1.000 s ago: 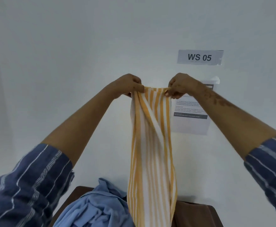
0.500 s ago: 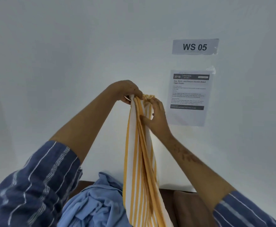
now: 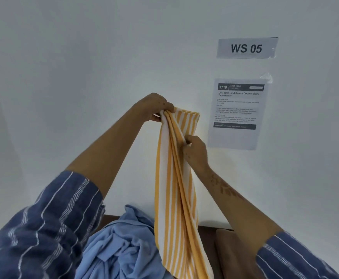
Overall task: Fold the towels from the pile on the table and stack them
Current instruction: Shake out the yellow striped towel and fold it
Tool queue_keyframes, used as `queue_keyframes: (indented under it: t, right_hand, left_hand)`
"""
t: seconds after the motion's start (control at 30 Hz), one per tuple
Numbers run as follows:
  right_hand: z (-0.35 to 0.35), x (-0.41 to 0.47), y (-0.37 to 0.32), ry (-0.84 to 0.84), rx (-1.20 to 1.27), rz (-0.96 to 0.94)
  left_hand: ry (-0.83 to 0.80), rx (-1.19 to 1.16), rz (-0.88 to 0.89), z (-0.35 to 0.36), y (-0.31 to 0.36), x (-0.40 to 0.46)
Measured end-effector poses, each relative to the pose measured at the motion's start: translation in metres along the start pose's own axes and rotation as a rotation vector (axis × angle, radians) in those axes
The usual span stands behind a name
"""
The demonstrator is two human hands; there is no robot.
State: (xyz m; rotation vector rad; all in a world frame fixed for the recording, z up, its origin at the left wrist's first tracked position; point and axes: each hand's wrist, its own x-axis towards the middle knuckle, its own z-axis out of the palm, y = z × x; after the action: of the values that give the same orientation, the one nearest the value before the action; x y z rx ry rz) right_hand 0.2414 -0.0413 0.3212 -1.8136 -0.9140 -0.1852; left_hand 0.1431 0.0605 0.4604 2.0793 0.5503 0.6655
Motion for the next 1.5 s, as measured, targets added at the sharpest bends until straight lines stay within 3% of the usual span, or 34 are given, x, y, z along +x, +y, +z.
queue_keyframes:
  t: [0.1, 0.17, 0.27, 0.37, 0.43, 0.57, 0.7, 0.77, 0.87, 0.97, 1.13, 1.27, 1.4, 1.5]
  right_hand:
    - [-0.027, 0.017, -0.002, -0.213, 0.301, 0.227]
    - [-0.047, 0.027, -0.002, -0.309, 0.305, 0.21]
    - [-0.065, 0.038, -0.008, -0.306, -0.086, -0.016]
    - [-0.064, 0.041, -0.004, -0.144, -0.558, -0.228]
    - [-0.061, 0.039, 0.009, -0.063, -0.683, -0.23]
    - [-0.058, 0.031, 0.056, -0.031, -0.639, -0.001]
    - [-0.059, 0.018, 0.09, -0.23, -0.348, 0.225]
    - [-0.068, 0.018, 0.097, -0.231, -0.301, 0.216]
    - [-0.08, 0.021, 0.103, -0.058, -0.44, 0.08]
    - [-0.078, 0.014, 0.106, -0.302, -0.561, -0.012]
    - [-0.063, -0.01, 0.113, -0.238, -0.544, -0.025]
    - [-0.055, -0.024, 0.137, -0.146, -0.591, 0.091]
    - [-0.041, -0.05, 0.171, -0.336, -0.675, 0.203]
    - [-0.016, -0.078, 0.177, -0.746, -0.451, 0.154]
  left_hand:
    - [-0.03, 0.05, 0.037, -0.01, -0.006, 0.001]
    - [-0.031, 0.081, 0.064, -0.014, -0.01, 0.002]
    - [-0.002, 0.087, 0.099, -0.015, -0.01, 0.005]
    - [0.041, 0.065, 0.131, -0.009, -0.004, 0.009]
    - [0.094, 0.029, 0.152, -0.006, 0.001, 0.011]
    - [0.199, -0.016, 0.165, -0.006, 0.006, 0.017]
    - [0.298, 0.017, 0.114, 0.006, 0.0, 0.024]
    - [0.332, 0.029, 0.093, 0.012, -0.004, 0.027]
    - [0.351, 0.018, 0.059, 0.016, -0.005, 0.03]
    - [0.37, 0.022, 0.043, 0.021, -0.003, 0.033]
    - [0.41, -0.02, 0.044, 0.03, -0.001, 0.037]
    - [0.483, -0.055, 0.041, 0.028, 0.002, 0.04]
    - [0.543, -0.066, 0.064, 0.024, 0.005, 0.042]
    - [0.512, -0.058, 0.054, 0.024, 0.006, 0.044]
